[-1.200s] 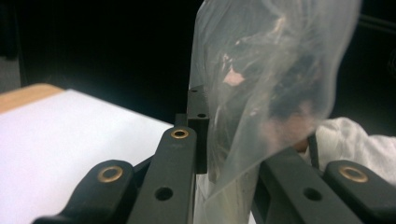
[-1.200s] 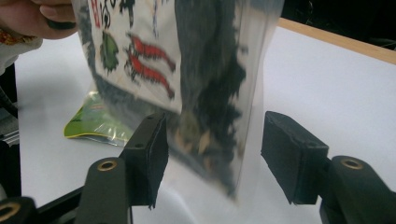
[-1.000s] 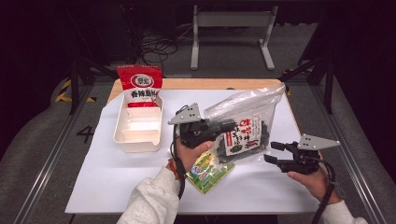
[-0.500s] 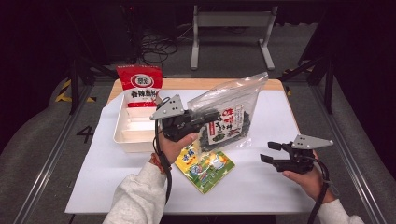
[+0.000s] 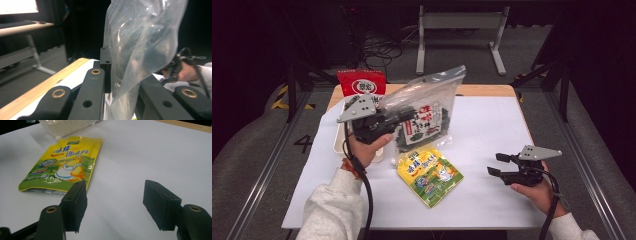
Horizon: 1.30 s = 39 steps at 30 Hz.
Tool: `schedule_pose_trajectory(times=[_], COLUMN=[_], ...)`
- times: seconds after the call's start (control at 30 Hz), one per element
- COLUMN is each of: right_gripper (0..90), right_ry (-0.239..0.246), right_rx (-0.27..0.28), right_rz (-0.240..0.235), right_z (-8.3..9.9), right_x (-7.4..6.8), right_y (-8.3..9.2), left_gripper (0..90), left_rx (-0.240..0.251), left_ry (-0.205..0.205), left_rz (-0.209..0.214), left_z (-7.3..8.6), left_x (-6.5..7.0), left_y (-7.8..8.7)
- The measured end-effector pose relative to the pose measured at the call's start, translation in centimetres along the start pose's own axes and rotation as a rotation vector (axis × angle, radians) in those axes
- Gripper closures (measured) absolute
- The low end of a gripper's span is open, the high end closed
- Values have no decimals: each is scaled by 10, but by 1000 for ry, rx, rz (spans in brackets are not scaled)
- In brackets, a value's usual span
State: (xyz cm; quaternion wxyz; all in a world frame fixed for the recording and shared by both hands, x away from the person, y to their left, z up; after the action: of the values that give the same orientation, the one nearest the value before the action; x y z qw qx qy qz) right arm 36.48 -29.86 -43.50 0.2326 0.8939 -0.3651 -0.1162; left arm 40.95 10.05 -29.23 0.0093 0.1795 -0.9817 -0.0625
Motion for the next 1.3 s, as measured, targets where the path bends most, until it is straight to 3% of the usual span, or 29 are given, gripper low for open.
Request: schedule_pose_trajectory(times=[0.2,0.4,0.5,0.63,0.73,0.93,1.03,1.1,1.23,1.3], right_gripper=[348,346,345,345,345,345,342,338,336,335], right_ry=[1,-1,4,1,4,10,10,10,10,13], right_rx=[-11,-17,-26,-25,-29,-42,-50,-51,-59,-63], right_rz=[-6,-3,0,8,12,11,9,11,6,3], right_z=[1,2,5,7,8,10,11,12,13,13], right_x=[-2,-4,-5,-6,-8,-9,-9,-9,-9,-11], right_y=[-5,-5,-5,-2,-1,-3,-5,-6,-7,-8], left_gripper=[852,850,849,850,851,850,848,847,846,843], left_rx=[-29,-28,-56,-49,-66,-86,-129,-130,-133,-130], left_ry=[-23,-37,-81,-85,-107,-113,-123,-125,-113,-116], left_rz=[-103,-146,-182,-219,-245,-303,-331,-350,-333,-354], left_z=[-1,1,1,6,10,18,24,30,41,43], left_x=[-22,-34,-41,-52,-59,-75,-83,-87,-93,-95], left_y=[36,59,71,85,89,93,91,91,87,86])
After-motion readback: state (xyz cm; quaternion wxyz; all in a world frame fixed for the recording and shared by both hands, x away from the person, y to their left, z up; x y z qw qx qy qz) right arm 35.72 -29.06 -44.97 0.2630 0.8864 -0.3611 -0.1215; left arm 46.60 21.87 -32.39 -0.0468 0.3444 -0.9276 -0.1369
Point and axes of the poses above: each handheld gripper's, and its own axes: y roughly backward along the jaws, z roughly out of its underside, x roughly to its right, the point moved 4 cm from there along -y, roughly forward along the jaws, and after that the axes turned 5 degrees about z, right-handed, at the moved point
